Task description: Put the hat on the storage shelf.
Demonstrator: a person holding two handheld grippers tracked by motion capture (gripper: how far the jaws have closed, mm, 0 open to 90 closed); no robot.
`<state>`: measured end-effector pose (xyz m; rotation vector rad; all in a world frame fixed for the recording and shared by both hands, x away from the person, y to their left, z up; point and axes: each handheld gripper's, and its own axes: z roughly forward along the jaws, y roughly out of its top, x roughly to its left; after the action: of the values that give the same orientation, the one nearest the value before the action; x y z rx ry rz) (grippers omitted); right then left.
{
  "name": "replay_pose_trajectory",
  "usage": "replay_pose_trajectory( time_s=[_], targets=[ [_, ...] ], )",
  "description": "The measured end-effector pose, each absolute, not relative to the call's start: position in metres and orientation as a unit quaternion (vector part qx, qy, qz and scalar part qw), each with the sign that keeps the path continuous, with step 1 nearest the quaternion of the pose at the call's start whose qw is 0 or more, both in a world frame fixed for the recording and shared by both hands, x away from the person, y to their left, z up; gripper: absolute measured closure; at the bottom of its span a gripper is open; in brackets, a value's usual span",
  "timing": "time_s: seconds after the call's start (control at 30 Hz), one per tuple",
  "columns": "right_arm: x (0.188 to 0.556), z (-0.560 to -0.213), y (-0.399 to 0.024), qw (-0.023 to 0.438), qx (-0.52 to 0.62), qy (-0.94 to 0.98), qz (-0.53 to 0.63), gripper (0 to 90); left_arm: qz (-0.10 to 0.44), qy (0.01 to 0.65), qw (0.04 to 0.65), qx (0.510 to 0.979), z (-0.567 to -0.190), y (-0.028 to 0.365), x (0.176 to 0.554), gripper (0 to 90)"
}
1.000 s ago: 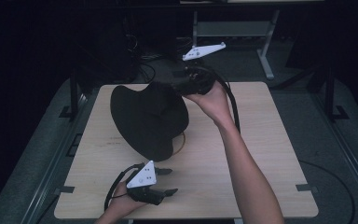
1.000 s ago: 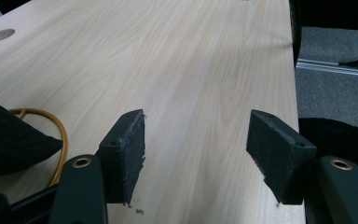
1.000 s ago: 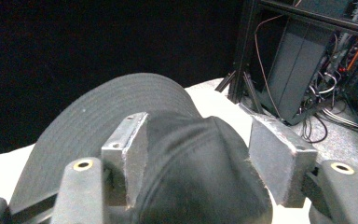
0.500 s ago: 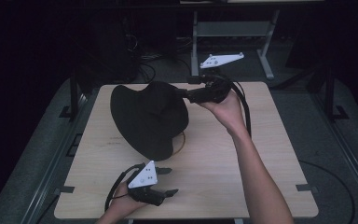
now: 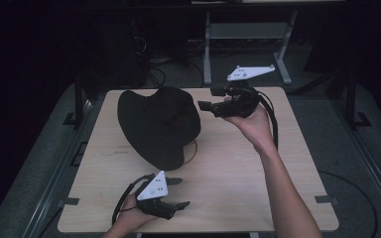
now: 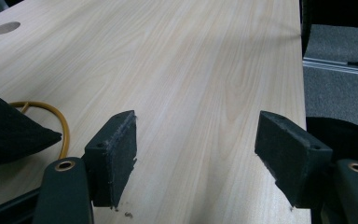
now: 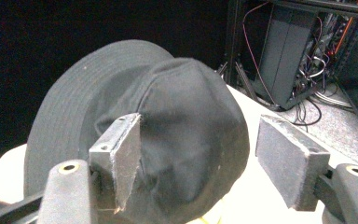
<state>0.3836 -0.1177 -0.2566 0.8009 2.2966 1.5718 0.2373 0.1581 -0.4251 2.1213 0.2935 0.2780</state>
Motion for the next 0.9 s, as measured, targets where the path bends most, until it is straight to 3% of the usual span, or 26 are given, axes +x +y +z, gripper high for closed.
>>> replay_pose_trajectory(
  time_s=[0.9],
  targets=[
    [0.364, -0.306, -0.167, 0.098, 0.325, 0.782, 0.523, 25.2, 0.121, 0.139, 0.473, 0.862, -0.424, 0.163, 0.240, 27.1]
  ],
)
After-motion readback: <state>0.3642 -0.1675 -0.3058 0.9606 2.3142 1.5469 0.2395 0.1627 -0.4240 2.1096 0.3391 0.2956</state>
